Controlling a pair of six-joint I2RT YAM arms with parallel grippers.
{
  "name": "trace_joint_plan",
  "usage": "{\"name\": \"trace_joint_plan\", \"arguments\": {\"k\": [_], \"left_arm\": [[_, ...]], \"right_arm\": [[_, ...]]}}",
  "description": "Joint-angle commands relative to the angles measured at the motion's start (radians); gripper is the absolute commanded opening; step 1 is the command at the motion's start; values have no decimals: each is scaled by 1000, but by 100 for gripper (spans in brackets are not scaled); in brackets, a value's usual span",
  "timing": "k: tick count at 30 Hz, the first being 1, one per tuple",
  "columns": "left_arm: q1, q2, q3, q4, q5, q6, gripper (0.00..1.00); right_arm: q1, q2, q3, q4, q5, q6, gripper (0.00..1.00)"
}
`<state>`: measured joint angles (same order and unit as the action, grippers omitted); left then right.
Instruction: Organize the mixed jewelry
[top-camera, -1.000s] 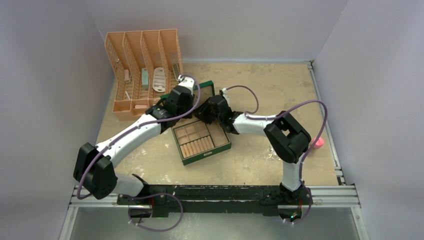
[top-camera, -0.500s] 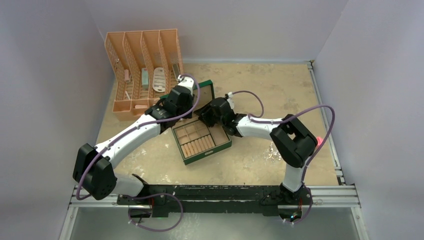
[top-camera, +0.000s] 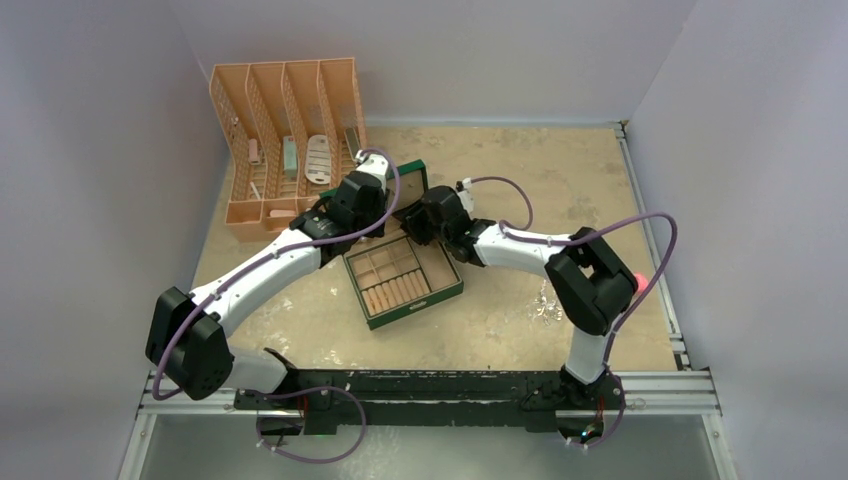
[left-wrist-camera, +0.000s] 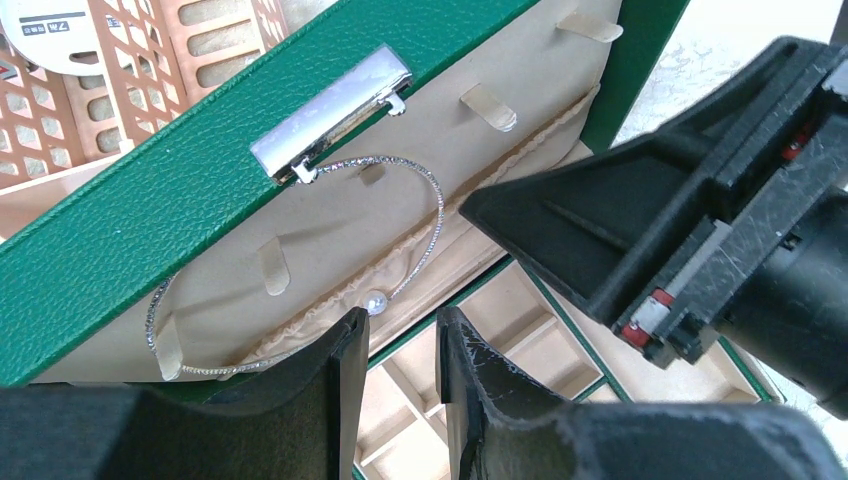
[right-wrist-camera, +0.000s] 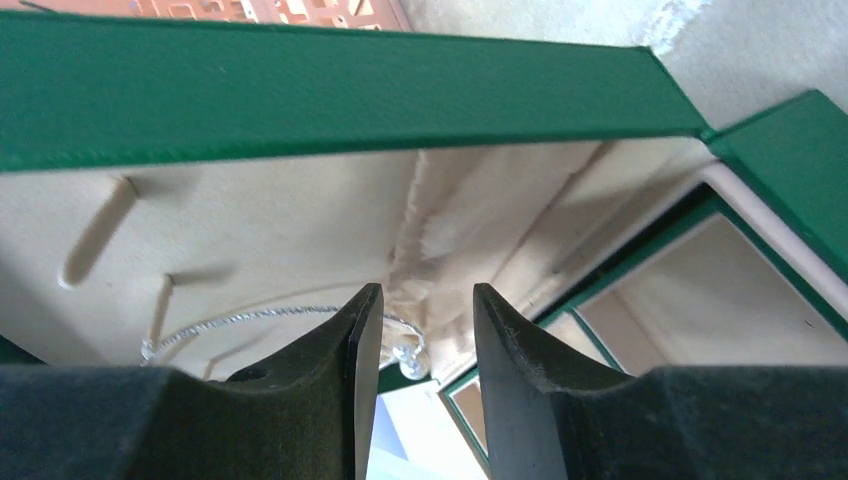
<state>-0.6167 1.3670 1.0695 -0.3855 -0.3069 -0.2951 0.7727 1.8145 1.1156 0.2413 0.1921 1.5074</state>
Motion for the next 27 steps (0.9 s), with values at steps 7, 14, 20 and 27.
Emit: {"name": "trace_joint_plan", "arguments": {"k": [7,14,20,27], "left_arm": [[-4,-35,26,16,6,2,31],[-3,-36,24,16,6,1,31],[-4,-33,20,10,-4,-4,32],[-5,-13,23,-14,-36,-3,33]], "right_arm": [[-3,45,87,-6,14,6,43],[-1,146,158,-27,-32,-17,41],[18,165,143,15,-95,-24,34],[29,204,149,60,-173,-67,32]]}}
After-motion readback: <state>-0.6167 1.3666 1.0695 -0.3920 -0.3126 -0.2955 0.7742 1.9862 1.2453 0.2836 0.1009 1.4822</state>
